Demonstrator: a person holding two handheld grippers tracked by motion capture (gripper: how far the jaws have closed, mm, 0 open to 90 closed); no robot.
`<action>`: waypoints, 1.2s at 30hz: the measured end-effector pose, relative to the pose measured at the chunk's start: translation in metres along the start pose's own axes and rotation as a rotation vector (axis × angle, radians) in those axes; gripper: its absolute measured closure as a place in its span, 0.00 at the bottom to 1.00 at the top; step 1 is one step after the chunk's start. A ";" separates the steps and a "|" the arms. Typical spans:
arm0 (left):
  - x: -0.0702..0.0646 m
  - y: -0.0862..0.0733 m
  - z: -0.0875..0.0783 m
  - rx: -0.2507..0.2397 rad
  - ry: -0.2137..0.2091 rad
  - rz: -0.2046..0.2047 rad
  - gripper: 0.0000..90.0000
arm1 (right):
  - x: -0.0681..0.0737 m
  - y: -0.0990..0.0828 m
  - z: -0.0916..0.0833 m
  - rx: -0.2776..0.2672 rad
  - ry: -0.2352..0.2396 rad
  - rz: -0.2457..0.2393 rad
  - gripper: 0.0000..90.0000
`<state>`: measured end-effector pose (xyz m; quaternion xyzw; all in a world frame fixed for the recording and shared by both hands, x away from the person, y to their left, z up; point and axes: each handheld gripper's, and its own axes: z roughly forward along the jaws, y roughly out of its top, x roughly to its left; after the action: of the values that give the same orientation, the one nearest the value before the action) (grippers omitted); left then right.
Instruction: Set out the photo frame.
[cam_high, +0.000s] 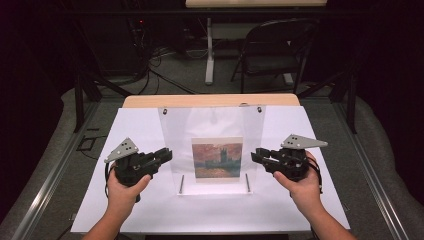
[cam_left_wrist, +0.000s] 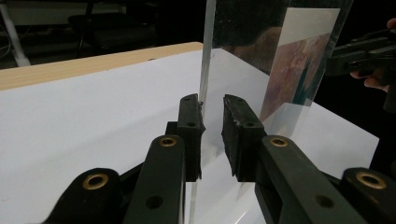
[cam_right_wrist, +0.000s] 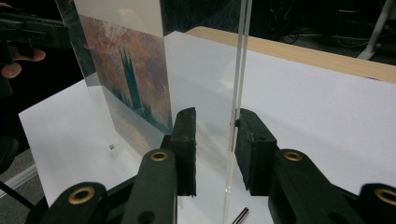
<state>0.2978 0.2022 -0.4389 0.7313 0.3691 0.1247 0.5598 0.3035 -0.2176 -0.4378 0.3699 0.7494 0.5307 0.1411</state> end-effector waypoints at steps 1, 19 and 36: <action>0.001 0.000 0.001 -0.003 -0.002 -0.007 0.86 | -0.001 0.000 0.001 -0.003 0.003 0.003 0.78; -0.004 0.000 -0.001 0.000 -0.001 0.003 0.72 | -0.002 -0.002 0.002 -0.018 0.029 0.020 0.66; -0.006 -0.003 -0.020 0.006 0.113 0.094 0.44 | 0.005 -0.002 -0.008 -0.061 -0.045 -0.086 0.36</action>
<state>0.2803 0.2128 -0.4329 0.7412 0.3659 0.1908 0.5295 0.2946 -0.2204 -0.4356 0.3447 0.7448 0.5383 0.1917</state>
